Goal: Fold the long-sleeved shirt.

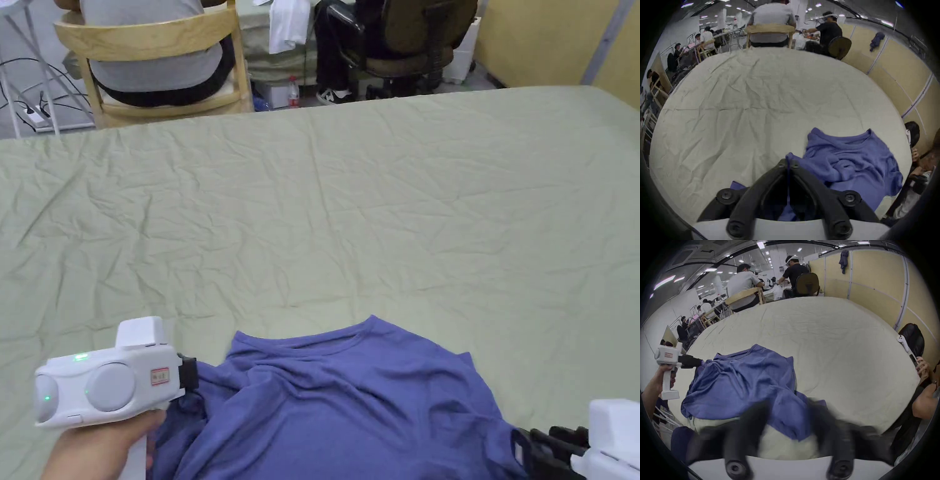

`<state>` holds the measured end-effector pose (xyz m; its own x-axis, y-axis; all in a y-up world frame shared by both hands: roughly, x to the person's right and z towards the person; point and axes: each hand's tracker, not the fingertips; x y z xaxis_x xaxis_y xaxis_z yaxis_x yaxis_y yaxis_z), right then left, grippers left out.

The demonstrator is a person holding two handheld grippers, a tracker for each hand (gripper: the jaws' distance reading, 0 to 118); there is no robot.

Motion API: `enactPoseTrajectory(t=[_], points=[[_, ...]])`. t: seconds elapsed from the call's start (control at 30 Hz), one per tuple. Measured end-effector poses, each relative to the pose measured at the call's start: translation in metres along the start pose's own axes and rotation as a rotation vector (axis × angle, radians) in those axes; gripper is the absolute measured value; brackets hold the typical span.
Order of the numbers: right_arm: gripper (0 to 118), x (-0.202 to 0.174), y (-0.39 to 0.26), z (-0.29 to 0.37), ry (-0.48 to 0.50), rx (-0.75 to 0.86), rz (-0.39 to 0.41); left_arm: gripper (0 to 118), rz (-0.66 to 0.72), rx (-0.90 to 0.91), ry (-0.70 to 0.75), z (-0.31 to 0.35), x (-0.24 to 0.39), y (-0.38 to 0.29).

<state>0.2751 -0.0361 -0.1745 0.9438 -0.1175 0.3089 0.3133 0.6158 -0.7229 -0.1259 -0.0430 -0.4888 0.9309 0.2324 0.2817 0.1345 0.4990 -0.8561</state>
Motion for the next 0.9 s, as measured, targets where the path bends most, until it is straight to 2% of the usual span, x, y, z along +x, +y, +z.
enactPoseTrajectory(t=[0.03, 0.07, 0.1, 0.13, 0.17, 0.2, 0.23, 0.3, 0.33, 0.43, 0.57, 0.67, 0.9], points=[[115, 0.001, 0.003, -0.009, -0.009, -0.015, 0.011, 0, 0.005, 0.018, -0.009, 0.006, -0.006, 0.007], [117, 0.002, 0.006, -0.019, -0.047, -0.054, 0.031, 0, 0.002, 0.027, -0.014, 0.011, -0.013, 0.016], [115, 0.005, 0.008, -0.025, -0.014, -0.004, 0.034, 0, -0.065, 0.108, 0.039, 0.039, 0.036, -0.023], [115, 0.009, 0.012, -0.034, -0.089, -0.023, 0.068, 0, -0.075, 0.121, 0.030, 0.047, 0.040, -0.024], [115, 0.005, 0.013, -0.045, -0.088, -0.047, 0.083, 0, -0.084, 0.134, 0.023, 0.056, 0.044, -0.024], [110, 0.005, 0.013, -0.055, -0.093, -0.095, 0.104, 0, -0.088, 0.147, 0.016, 0.065, 0.048, -0.025], [96, 0.005, 0.015, -0.062, -0.085, -0.149, 0.125, 0, -0.079, 0.150, 0.006, 0.063, 0.041, -0.024], [18, 0.000, 0.009, -0.070, -0.033, -0.240, 0.117, 0, -0.066, 0.176, -0.001, 0.079, 0.042, -0.023], [11, -0.001, 0.007, -0.072, -0.017, -0.269, 0.103, 0, -0.056, 0.190, -0.004, 0.087, 0.043, -0.022], [10, -0.008, 0.000, -0.049, 0.020, -0.233, 0.096, 0, -0.037, 0.233, -0.042, 0.115, 0.042, -0.030], [10, -0.037, -0.002, 0.023, 0.027, 0.004, 0.161, 0, -0.003, 0.304, -0.088, 0.162, 0.046, -0.046], [10, -0.052, 0.004, 0.079, 0.059, 0.182, 0.145, 0, -0.010, 0.389, -0.104, 0.201, 0.056, -0.060], [10, -0.068, 0.064, 0.177, 0.084, 0.448, 0.123, 0, -0.014, 0.555, -0.125, 0.283, 0.068, -0.043]])
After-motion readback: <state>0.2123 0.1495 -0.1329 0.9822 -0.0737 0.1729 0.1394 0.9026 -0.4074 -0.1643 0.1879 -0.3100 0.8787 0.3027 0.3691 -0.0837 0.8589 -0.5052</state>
